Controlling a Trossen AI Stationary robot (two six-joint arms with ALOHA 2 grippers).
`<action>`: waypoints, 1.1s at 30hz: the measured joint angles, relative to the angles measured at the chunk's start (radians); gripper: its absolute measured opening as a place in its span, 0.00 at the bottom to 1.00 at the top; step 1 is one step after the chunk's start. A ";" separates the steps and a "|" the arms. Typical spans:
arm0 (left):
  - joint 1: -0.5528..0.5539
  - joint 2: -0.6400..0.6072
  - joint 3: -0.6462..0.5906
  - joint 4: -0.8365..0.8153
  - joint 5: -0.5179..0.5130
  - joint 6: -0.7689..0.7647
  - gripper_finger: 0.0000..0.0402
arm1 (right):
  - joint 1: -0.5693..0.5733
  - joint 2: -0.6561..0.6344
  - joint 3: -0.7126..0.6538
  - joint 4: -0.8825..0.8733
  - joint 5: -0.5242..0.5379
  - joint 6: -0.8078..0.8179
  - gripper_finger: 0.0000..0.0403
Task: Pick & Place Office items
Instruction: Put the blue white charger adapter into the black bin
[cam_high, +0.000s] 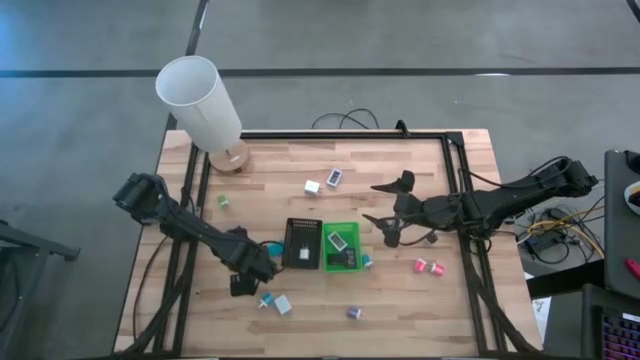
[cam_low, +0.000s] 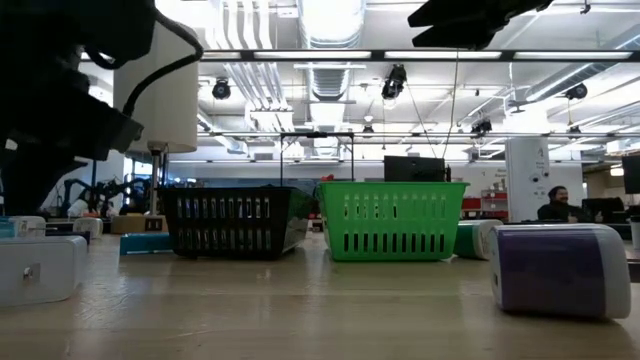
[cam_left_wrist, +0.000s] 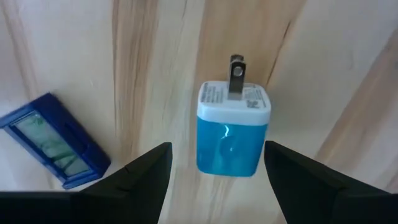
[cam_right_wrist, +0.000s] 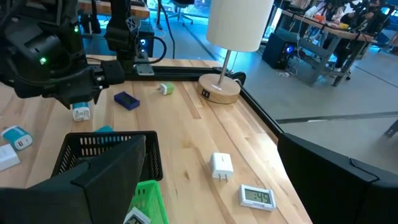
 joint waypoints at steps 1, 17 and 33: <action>0.000 0.000 -0.005 0.014 0.000 -0.002 0.65 | 0.000 0.000 0.000 0.000 0.000 0.000 0.91; 0.001 -0.003 -0.077 0.151 0.075 -0.012 0.41 | 0.000 0.000 0.000 0.001 -0.002 0.000 0.91; 0.001 -0.093 -0.007 0.075 -0.128 -0.012 0.35 | 0.000 0.001 0.000 0.003 -0.002 0.000 0.91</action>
